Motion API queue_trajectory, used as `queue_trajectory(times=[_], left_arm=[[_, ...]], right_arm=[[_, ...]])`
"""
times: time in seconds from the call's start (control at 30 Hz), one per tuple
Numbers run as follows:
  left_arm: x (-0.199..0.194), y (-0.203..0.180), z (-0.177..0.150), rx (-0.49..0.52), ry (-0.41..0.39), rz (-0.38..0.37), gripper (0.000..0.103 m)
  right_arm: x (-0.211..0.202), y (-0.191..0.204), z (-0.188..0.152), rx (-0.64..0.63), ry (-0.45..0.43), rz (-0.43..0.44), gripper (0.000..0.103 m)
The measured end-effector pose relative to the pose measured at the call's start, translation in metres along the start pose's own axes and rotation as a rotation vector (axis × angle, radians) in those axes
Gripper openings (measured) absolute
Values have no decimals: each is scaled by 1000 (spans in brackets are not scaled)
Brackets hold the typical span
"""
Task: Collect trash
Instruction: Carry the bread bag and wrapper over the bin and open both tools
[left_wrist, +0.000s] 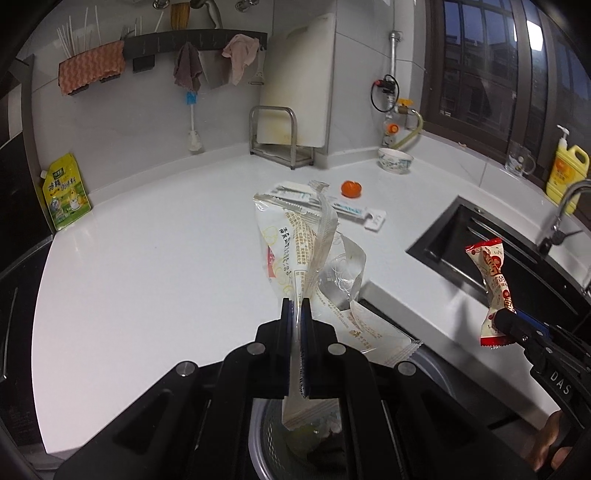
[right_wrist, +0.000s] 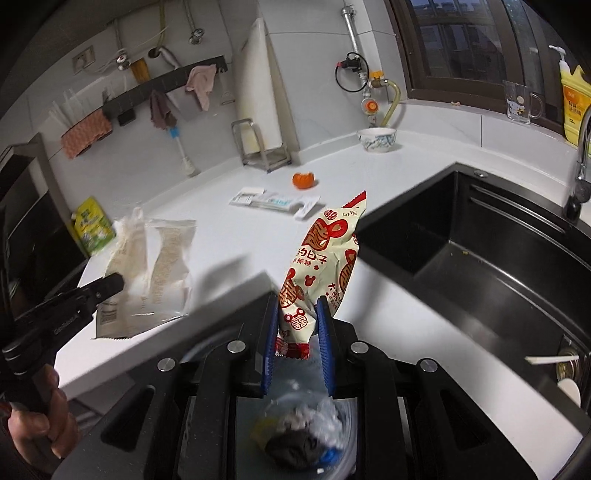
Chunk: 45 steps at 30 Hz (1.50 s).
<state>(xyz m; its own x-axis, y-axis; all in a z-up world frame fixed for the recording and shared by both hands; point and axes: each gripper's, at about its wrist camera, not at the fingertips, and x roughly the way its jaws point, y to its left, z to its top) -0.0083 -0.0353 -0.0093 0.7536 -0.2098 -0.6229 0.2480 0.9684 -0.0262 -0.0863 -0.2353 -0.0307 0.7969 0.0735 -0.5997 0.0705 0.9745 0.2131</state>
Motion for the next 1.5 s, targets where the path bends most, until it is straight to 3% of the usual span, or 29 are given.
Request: queue_trajectory(times=[0.4,0.63,1.23,1.37,1.5], left_arm=[[-20,-12,-44,34,27,-37,5],[-13,-18,-68,41,71,-35,5],[15,-22,-94,78,164,5,7],[20,-20,-96,73,177,5,11],[19,-19,-96,68,171,-2,21]], right_arm=[[-20,19,-54,-45,53,21,20],[-5,20,-72,-51,110,57,20],[34,15,-105,-8,248,126,21],[39,11,-105,14,259,140,21],[40,8,-102,23,251,143,24]])
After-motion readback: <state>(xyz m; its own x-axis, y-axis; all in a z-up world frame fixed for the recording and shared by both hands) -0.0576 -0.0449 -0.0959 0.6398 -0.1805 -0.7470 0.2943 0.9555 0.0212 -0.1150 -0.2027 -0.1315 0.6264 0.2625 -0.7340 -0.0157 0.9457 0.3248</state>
